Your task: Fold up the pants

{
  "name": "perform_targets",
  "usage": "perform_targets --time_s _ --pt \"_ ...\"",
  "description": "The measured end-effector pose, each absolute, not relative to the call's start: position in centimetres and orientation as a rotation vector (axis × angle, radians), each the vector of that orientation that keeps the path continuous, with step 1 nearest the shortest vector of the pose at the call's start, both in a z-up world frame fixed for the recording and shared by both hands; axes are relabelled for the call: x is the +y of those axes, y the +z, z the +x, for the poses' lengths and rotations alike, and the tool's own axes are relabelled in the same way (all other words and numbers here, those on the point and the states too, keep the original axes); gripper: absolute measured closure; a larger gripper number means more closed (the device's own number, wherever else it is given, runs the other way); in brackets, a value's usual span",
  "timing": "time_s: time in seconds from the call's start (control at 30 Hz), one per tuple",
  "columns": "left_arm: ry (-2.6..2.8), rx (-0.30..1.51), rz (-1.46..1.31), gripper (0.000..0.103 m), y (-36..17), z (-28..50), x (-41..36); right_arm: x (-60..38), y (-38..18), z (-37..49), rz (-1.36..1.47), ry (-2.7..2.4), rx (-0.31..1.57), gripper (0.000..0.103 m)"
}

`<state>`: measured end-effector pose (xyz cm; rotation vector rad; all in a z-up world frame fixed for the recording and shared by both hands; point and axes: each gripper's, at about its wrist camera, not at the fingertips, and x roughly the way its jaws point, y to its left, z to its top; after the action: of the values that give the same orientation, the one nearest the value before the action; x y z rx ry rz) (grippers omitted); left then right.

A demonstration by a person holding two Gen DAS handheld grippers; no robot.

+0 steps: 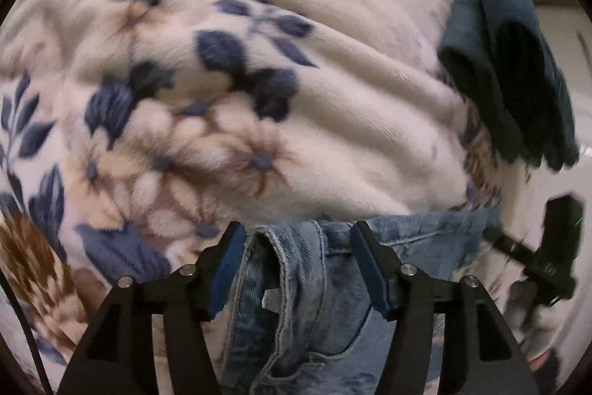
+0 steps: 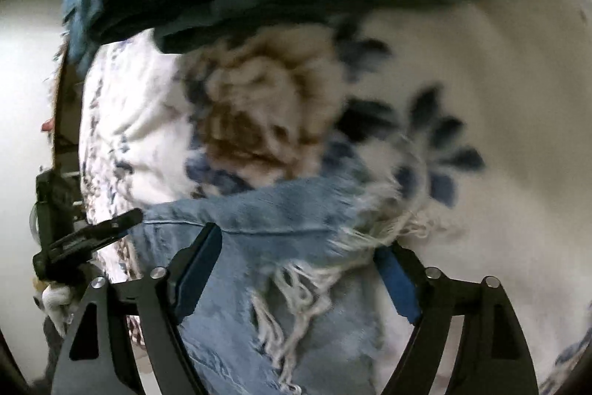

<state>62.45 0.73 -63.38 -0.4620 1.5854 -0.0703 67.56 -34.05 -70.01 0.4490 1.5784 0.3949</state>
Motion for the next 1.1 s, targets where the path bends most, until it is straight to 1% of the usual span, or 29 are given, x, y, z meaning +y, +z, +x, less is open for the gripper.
perform_targets --time_s 0.03,0.07,0.1,0.17,0.27,0.4,0.57,0.87,1.1 --pt "-0.080 1.571 -0.418 0.055 -63.0 62.4 0.1 -33.5 -69.9 67.6 0.447 0.411 1.570 0.043" --pt "-0.085 1.563 -0.351 0.073 -62.7 62.2 -0.6 -33.2 -69.9 67.7 0.440 0.414 1.568 0.061" --pt "-0.083 1.549 -0.292 0.077 -62.3 62.0 -1.3 -32.6 -69.8 67.7 0.434 0.413 1.565 0.077" --pt "-0.081 1.520 -0.264 0.086 -61.6 61.3 -1.8 -32.0 -69.9 67.5 0.420 0.398 1.558 0.092" --pt "-0.063 1.468 -0.263 0.087 -60.2 60.3 -2.1 -31.6 -68.9 66.7 0.418 0.364 1.514 0.095" --pt "-0.056 1.420 -0.281 0.087 -58.2 58.7 -2.8 -32.3 -66.9 65.3 0.449 0.333 1.458 0.096" --pt "-0.064 1.365 -0.291 0.087 -53.8 55.8 -2.4 -33.8 -62.9 62.2 0.476 0.311 1.376 0.096" --pt "-0.070 1.318 -0.292 0.088 -46.5 49.3 -4.5 -35.9 -55.1 51.1 0.517 0.276 1.267 0.096" --pt "-0.121 1.326 -0.268 0.090 -43.8 42.3 -4.1 -36.0 -51.9 40.9 0.522 0.249 1.227 0.097"
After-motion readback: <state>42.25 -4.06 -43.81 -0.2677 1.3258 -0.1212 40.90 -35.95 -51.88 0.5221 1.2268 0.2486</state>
